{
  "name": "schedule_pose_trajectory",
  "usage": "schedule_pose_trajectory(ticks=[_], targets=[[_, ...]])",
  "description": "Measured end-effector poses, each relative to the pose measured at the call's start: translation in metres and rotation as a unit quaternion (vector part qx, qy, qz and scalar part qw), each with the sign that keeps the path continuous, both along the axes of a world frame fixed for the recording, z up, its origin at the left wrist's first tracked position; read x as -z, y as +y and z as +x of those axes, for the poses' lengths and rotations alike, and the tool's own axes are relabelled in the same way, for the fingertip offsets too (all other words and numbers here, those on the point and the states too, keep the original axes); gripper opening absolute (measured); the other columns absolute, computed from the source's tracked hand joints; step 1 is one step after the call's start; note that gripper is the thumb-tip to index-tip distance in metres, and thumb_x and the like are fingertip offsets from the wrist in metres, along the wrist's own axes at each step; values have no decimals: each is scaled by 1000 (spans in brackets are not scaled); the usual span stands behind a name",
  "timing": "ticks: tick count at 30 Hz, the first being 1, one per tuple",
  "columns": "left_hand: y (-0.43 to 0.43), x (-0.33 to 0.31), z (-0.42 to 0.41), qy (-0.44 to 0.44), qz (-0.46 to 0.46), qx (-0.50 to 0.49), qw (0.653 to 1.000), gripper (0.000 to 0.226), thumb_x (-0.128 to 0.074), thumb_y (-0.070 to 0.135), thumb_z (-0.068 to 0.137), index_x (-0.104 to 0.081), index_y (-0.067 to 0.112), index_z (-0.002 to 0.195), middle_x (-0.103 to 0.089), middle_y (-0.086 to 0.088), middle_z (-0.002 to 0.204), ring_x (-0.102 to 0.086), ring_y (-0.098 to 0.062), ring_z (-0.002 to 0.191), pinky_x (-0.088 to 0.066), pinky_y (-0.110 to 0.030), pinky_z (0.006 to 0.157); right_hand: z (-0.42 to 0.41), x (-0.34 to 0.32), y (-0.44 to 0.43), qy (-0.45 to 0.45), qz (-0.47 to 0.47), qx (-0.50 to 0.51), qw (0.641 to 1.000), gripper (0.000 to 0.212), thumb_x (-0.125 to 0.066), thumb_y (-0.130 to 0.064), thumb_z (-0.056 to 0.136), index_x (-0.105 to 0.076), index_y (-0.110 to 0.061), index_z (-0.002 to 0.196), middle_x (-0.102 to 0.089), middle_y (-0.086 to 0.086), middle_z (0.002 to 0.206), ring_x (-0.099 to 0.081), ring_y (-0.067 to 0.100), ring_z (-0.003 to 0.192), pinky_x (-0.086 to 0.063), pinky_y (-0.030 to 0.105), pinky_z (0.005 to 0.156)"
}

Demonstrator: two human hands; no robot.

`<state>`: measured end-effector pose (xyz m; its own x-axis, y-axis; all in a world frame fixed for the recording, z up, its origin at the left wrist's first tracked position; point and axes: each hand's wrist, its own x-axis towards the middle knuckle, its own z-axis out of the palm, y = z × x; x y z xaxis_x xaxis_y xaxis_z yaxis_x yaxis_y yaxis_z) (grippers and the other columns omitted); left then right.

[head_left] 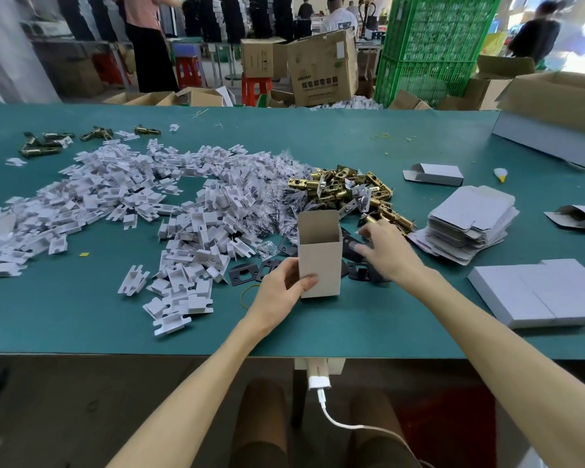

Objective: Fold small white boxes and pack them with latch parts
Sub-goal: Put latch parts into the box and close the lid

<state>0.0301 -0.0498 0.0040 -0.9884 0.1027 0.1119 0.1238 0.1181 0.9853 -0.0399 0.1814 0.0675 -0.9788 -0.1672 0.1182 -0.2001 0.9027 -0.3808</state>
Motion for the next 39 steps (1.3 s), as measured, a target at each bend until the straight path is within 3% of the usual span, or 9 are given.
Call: schedule_pose_trajectory(ticks=[2,8,14,17,20,23,32,36,39], targets=[[0,0,0,-1,2,1,1000,27,-72,16,97,-62,24,122,-73,11,121,-70,-4,113,-54,-20,96,-2,11,-2,-29,12,4,999,46,-66,-26,98,-55,-7,138,-52,16,137,-45,33,130,-41,42,107],[0,0,0,-5,3,0,1000,28,-72,17,98,-62,23,123,-74,10,122,-69,-4,114,-54,-22,98,-5,33,-10,-16,14,34,999,34,-63,-24,100,-57,-8,130,-53,15,136,-38,34,129,-36,41,105],[1,0,-1,-3,-3,0,1000,29,-73,17,98,-62,23,124,-74,7,124,-69,-5,115,-54,-25,100,-12,28,-10,-53,-98,58,992,64,-75,-23,92,-47,-5,146,-58,15,139,-43,36,134,-39,47,111],[0,0,-1,-2,-3,0,1000,29,-73,17,97,-62,23,124,-73,8,123,-69,-5,114,-54,-24,99,-14,32,-10,-28,-116,80,990,51,-71,-20,95,-55,-7,141,-62,12,135,-47,32,131,-41,47,109],[1,-1,-1,-4,-2,0,1000,30,-73,17,97,-62,21,125,-73,7,124,-69,-5,114,-54,-24,99,-13,33,-11,8,-19,88,996,40,-69,-24,96,-59,-14,134,-57,14,134,-40,35,130,-34,45,108],[1,0,-1,-4,0,0,1000,30,-73,16,97,-62,21,124,-73,7,123,-70,-4,113,-54,-22,98,-13,28,-13,26,19,56,998,34,-71,-24,94,-61,-15,126,-59,14,126,-46,34,124,-35,44,104],[0,-1,1,5,3,-1,1000,29,-74,18,96,-62,28,121,-73,11,121,-70,-3,112,-53,-17,93,-4,-1,-11,12,-126,23,992,14,-71,-13,95,-73,-8,108,-71,9,101,-65,22,86,-54,36,80],[0,-1,1,3,-1,-3,1000,29,-74,20,96,-62,31,120,-73,12,121,-69,-2,112,-54,-18,93,7,-44,-14,78,-166,-9,983,12,-72,-12,93,-75,-10,105,-72,3,96,-65,13,74,-52,18,70],[-1,0,1,4,-6,-3,1000,28,-75,22,96,-62,30,120,-73,12,121,-69,-2,111,-55,-21,96,18,-79,-21,132,-191,-36,972,12,-73,-10,93,-75,-9,104,-71,1,92,-65,18,79,-53,27,79]])
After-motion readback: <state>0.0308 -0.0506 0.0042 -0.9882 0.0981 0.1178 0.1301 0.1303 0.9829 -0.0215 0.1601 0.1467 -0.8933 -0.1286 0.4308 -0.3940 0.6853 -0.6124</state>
